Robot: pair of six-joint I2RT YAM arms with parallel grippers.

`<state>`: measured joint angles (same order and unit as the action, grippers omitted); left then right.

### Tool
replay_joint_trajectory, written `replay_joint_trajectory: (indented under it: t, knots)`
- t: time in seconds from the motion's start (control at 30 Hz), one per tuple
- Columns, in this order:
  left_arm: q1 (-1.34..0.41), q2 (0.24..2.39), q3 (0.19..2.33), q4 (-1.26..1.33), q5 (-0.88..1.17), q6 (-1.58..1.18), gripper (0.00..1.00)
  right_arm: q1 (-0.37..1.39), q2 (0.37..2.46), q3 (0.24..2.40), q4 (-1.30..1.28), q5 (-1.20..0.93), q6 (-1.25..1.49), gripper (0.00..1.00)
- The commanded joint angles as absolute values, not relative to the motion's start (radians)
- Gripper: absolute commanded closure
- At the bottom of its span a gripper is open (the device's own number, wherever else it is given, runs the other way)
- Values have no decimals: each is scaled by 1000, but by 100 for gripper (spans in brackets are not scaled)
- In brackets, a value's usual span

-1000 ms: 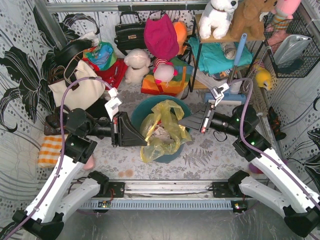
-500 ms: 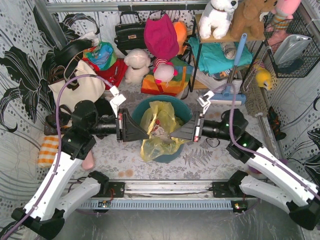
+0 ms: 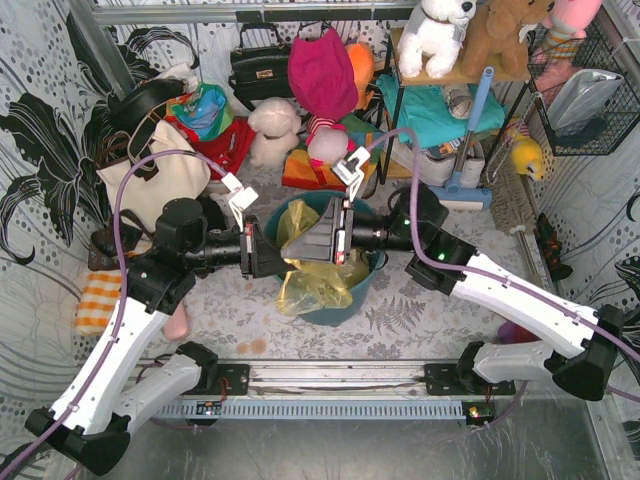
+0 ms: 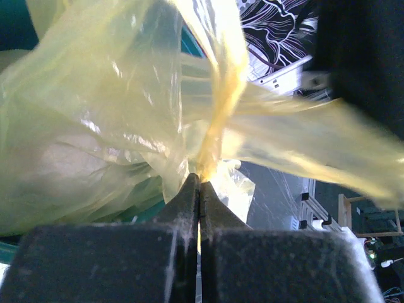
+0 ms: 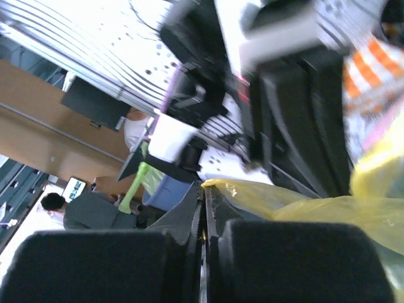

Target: Tie the trash bag

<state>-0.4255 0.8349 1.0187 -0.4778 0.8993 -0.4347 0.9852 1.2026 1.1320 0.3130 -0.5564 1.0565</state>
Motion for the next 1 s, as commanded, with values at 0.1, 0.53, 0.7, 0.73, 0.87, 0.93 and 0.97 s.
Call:
replay_joint_trajectory:
  t: [0.1, 0.53, 0.7, 0.73, 0.87, 0.93, 0.97]
  knots:
    - [-427, 831, 1040, -458, 889, -413, 100, 989, 1240, 1398, 307, -538, 975, 100]
    - [-427, 822, 1135, -397, 859, -469, 100, 988, 1069, 1367, -72, -88, 758, 100]
    - [-428, 829, 1207, -295, 713, -564, 100, 984, 1035, 1301, -146, 104, 733, 100]
    - [-428, 833, 1219, -281, 664, -579, 100, 984, 1033, 1295, -155, 135, 726, 100]
    - [-427, 869, 1276, -254, 488, -611, 100, 969, 1047, 1288, -164, 217, 692, 100]
    - [-428, 900, 1302, -257, 397, -615, 100, 939, 1068, 1299, -166, 230, 675, 100]
    - [-427, 918, 1315, -277, 334, -623, 100, 915, 1080, 1302, -161, 219, 672, 100]
